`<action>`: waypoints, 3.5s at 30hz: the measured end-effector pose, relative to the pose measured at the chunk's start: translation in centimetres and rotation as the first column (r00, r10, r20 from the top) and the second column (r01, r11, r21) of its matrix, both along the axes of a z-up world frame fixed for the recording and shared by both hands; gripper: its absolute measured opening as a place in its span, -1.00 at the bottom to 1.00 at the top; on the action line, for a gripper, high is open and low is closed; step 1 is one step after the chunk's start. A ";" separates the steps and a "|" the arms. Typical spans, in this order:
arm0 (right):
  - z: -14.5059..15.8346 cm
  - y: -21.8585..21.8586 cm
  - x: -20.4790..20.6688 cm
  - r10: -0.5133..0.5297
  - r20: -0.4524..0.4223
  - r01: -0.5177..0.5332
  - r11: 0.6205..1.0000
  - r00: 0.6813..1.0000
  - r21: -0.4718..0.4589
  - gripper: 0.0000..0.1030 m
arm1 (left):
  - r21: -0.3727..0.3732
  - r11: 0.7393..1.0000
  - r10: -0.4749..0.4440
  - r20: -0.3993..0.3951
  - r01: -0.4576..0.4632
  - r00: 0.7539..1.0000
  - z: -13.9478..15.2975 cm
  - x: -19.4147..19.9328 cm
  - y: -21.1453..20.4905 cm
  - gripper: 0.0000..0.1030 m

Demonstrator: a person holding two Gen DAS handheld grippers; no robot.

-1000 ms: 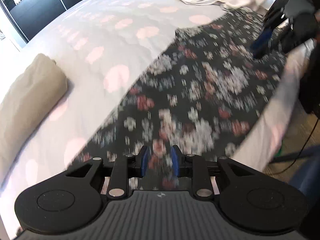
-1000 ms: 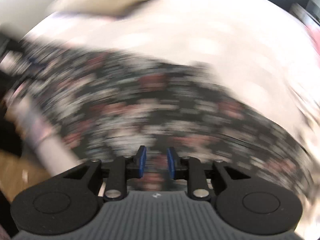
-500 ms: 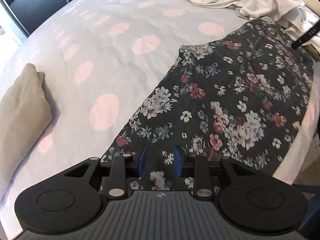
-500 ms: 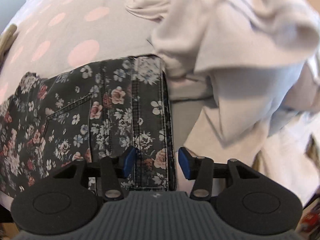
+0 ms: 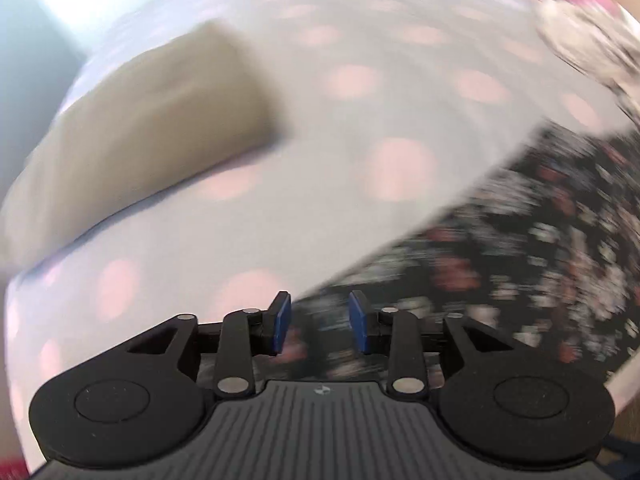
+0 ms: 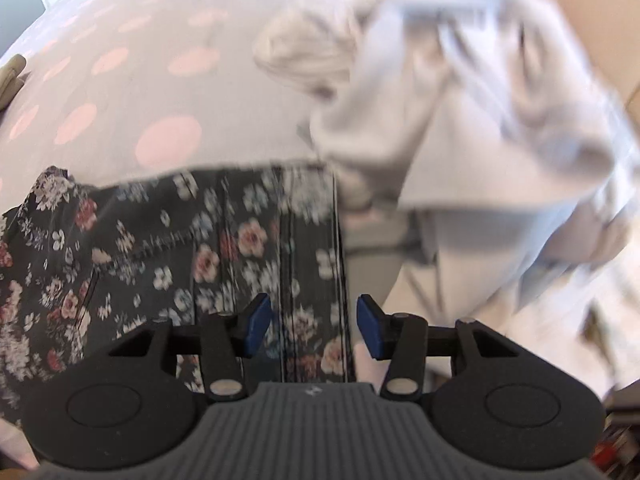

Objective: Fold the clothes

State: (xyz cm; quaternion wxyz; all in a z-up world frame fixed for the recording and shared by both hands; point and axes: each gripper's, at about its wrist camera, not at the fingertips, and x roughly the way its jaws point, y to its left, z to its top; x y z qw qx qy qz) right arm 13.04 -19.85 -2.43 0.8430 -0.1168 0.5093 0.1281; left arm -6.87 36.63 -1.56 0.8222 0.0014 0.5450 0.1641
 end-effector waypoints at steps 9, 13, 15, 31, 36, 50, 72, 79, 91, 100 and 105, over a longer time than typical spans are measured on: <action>2.1 6.7 -1.5 0.149 0.052 -0.151 0.987 0.988 0.051 0.01 | 0.037 0.900 0.429 0.087 -0.433 0.899 1.8 -12.7 15.8 -0.18; 2.0 9.4 -2.0 0.197 0.058 -0.199 0.979 0.979 0.044 0.01 | -0.024 0.826 0.560 0.130 -0.563 0.818 0.3 -17.9 19.5 -0.11; 2.0 10.3 -1.8 0.200 0.048 -0.202 0.978 0.979 0.043 0.01 | -0.047 0.810 0.586 0.120 -0.585 0.802 -0.9 -19.5 20.5 -0.03; 0.9 17.2 -1.3 0.275 0.034 -0.274 0.962 0.961 -0.013 0.01 | -0.096 0.810 0.580 -0.023 -0.579 0.814 -8.5 -20.2 23.0 -0.10; 0.9 18.0 -1.6 0.302 0.039 -0.301 0.953 0.953 -0.024 0.01 | -0.045 0.860 0.507 -0.040 -0.509 0.861 -8.5 -18.6 21.7 -0.63; 3.2 16.1 -3.0 0.285 0.082 -0.289 0.957 0.955 0.036 0.01 | -0.187 0.896 0.432 0.166 -0.402 0.886 2.8 -17.6 16.1 -0.78; 4.8 10.8 -6.8 0.299 0.053 -0.304 0.936 0.953 0.180 0.01 | -0.214 0.964 -0.098 0.257 0.155 0.961 7.3 0.7 -20.1 -0.79; 2.1 9.4 -6.5 0.286 -0.008 -0.282 0.950 0.958 0.130 0.00 | -0.260 0.935 -0.209 0.148 0.242 0.967 0.6 4.7 -24.7 -0.79; 1.9 9.4 -6.0 0.280 -0.021 -0.272 0.947 0.960 0.172 -0.01 | -0.388 0.839 -0.366 0.118 0.382 0.923 -3.1 5.9 -26.6 -0.23; 2.4 11.5 -6.1 0.330 -0.106 -0.269 0.886 0.938 0.377 -0.21 | -0.304 0.862 -0.387 0.123 0.405 0.914 -0.4 4.4 -24.2 -0.12; 0.2 14.4 -6.4 0.380 -0.199 -0.283 0.876 0.903 0.391 -0.23 | -0.274 0.912 -0.295 0.085 0.307 0.952 -1.6 3.2 -20.8 -0.12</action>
